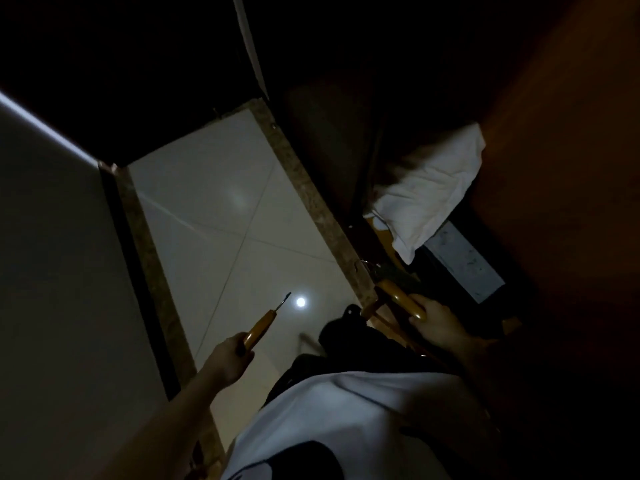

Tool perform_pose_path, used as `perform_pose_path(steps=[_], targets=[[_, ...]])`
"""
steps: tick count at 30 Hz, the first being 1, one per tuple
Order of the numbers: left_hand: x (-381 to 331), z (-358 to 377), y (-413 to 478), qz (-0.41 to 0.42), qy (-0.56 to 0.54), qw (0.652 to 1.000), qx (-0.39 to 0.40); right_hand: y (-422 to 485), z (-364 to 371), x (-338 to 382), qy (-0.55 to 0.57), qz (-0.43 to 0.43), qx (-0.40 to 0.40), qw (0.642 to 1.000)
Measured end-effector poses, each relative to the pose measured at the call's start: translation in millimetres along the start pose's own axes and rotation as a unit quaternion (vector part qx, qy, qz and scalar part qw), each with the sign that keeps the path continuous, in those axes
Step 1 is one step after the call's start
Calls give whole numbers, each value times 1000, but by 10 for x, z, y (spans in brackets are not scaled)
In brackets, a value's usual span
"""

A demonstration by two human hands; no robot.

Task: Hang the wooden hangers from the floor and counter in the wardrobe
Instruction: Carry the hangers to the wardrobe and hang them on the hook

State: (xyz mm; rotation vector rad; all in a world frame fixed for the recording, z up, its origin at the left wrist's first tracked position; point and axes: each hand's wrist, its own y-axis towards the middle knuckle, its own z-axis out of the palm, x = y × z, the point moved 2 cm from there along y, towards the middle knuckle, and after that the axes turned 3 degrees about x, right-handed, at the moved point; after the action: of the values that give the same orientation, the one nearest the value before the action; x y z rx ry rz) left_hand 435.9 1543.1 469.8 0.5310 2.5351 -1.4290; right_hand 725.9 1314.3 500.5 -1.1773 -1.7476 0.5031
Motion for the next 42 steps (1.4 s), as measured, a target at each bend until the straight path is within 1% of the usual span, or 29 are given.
perform_pose_path(steps=[2, 5, 8, 11, 15, 18, 21, 24, 27, 30, 33, 34, 37, 42], targets=[[-217, -231, 167, 4, 10, 1000, -15, 162, -154, 149, -12, -9, -19, 1000], [-610, -581, 391, 30, 12, 998, -62, 352, -395, 288, -50, -17, -67, 996], [-1030, -862, 569, 72, 34, 994, -81, 443, -647, 345, -40, -16, -126, 991], [-1524, -1140, 713, 129, 110, 982, -80, 482, -918, 431, -9, -5, -193, 981], [-2164, -1390, 854, 221, 230, 945, -70, 402, -1158, 542, 25, 30, -273, 961], [-2589, -1500, 870, 313, 297, 901, -46, 263, -1315, 623, 20, 32, -302, 953], [-2941, -1611, 819, 409, 350, 842, -25, 146, -1428, 683, 21, 47, -304, 951], [-3205, -1705, 738, 492, 375, 785, -7, -13, -1447, 817, 28, 51, -311, 949], [-3443, -1826, 631, 564, 374, 736, 6, -264, -1465, 1024, 44, 31, -334, 941], [-3701, -1959, 485, 648, 380, 660, -8, -548, -1523, 1225, 50, 9, -382, 923], [-3970, -2069, 208, 710, 390, 587, -13, -849, -1615, 1399, 61, -5, -430, 901], [-4071, -2096, 104, 720, 393, 572, -18, -957, -1651, 1455, 63, -10, -445, 893], [-4389, -2182, -184, 736, 386, 555, -37, -1293, -1787, 1651, 67, -22, -496, 865], [-4865, -2312, -718, 782, 357, 504, -89, -1857, -2121, 1873, 42, -19, -564, 824]])
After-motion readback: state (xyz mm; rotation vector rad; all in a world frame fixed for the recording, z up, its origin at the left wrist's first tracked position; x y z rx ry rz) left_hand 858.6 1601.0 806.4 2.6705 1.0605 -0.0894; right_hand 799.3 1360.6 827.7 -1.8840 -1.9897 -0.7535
